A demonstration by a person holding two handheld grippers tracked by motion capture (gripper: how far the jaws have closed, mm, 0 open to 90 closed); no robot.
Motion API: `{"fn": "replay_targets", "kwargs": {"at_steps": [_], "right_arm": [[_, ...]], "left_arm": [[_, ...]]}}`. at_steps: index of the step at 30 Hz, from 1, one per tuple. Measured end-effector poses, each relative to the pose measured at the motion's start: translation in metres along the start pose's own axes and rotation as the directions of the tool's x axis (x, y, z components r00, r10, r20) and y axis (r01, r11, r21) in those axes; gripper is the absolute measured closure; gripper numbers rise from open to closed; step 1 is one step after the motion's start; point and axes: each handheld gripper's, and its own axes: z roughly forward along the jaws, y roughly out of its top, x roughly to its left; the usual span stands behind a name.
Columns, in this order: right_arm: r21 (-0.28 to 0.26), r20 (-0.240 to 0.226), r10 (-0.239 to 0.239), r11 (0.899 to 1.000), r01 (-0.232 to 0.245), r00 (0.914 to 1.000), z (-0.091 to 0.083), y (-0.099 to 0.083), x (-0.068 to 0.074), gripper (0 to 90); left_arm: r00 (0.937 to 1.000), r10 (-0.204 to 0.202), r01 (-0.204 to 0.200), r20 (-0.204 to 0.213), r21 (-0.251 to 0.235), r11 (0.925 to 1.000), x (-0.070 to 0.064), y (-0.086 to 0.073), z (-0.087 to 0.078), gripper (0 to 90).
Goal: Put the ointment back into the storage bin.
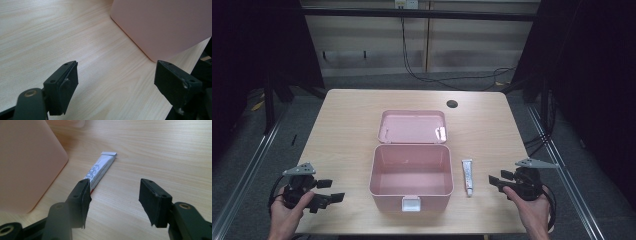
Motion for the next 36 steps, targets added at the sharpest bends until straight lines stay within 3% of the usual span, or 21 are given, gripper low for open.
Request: {"fn": "replay_targets", "kwargs": {"at_steps": [9, 12, 15, 19, 20, 22, 23, 27, 30, 31, 32, 36], "right_arm": [[0.057, -0.043, -0.005, 0.998, 0.008, 0.9991, 0.006, 0.015, 0.012, 51.2], [0.098, -0.011, 0.010, 0.995, -0.009, 0.9999, 0.009, 0.022, 0.015, 52.1], [0.126, -0.024, 0.006, 0.992, -0.003, 0.9997, 0.011, 0.032, 0.017, 55.9], [0.146, -0.020, 0.012, 0.989, -0.009, 0.9997, 0.011, 0.039, 0.019, 54.3], [0.178, -0.034, 0.018, 0.984, -0.012, 0.9993, 0.013, 0.042, 0.021, 53.5], [0.188, -0.045, 0.017, 0.982, -0.009, 0.9988, 0.014, 0.043, 0.021, 53.1], [0.229, -0.052, 0.025, 0.973, -0.013, 0.9983, 0.018, 0.045, 0.022, 49.2], [0.254, -0.060, 0.026, 0.967, -0.010, 0.9979, 0.022, 0.047, 0.022, 46.3], [0.302, -0.053, 0.022, 0.953, -0.005, 0.9983, 0.027, 0.052, 0.025, 45.9], [0.344, -0.053, 0.033, 0.939, -0.013, 0.9981, 0.032, 0.055, 0.028, 48.7], [0.362, -0.053, 0.030, 0.932, -0.009, 0.9982, 0.034, 0.056, 0.029, 49.4], [0.391, -0.059, 0.034, 0.921, -0.009, 0.9977, 0.039, 0.060, 0.033, 51.6]], "left_arm": [[1.0000, 0.004, -0.004, 0.000, 0.005, 1.0000, 0.000, 0.000, 0.000, 19.1], [1.0000, 0.000, 0.000, -0.003, 0.003, 1.0000, 0.000, 0.000, 0.001, 19.1], [1.0000, 0.001, -0.001, 0.003, 0.009, 1.0000, 0.000, 0.000, 0.000, 19.1], [1.0000, -0.001, 0.001, 0.004, 0.004, 1.0000, 0.001, 0.001, 0.001, 19.1], [1.0000, -0.001, 0.001, 0.004, 0.004, 1.0000, 0.001, 0.001, 0.002, 19.1], [1.0000, -0.003, 0.003, 0.003, 0.003, 1.0000, 0.001, 0.001, 0.002, 19.1], [1.0000, -0.002, 0.002, 0.004, 0.006, 1.0000, 0.001, 0.001, 0.002, 19.1], [1.0000, -0.005, 0.005, 0.000, 0.005, 1.0000, 0.002, 0.001, 0.002, 19.1], [1.0000, -0.004, 0.004, -0.001, 0.006, 1.0000, 0.003, 0.001, 0.002, 19.1], [1.0000, -0.006, 0.006, -0.001, 0.006, 1.0000, 0.003, 0.001, 0.002, 19.1], [1.0000, -0.006, 0.006, -0.002, 0.006, 1.0000, 0.003, 0.001, 0.002, 19.1], [1.0000, -0.004, 0.004, 0.006, 0.002, 1.0000, 0.002, 0.001, 0.002, 19.1]]}}
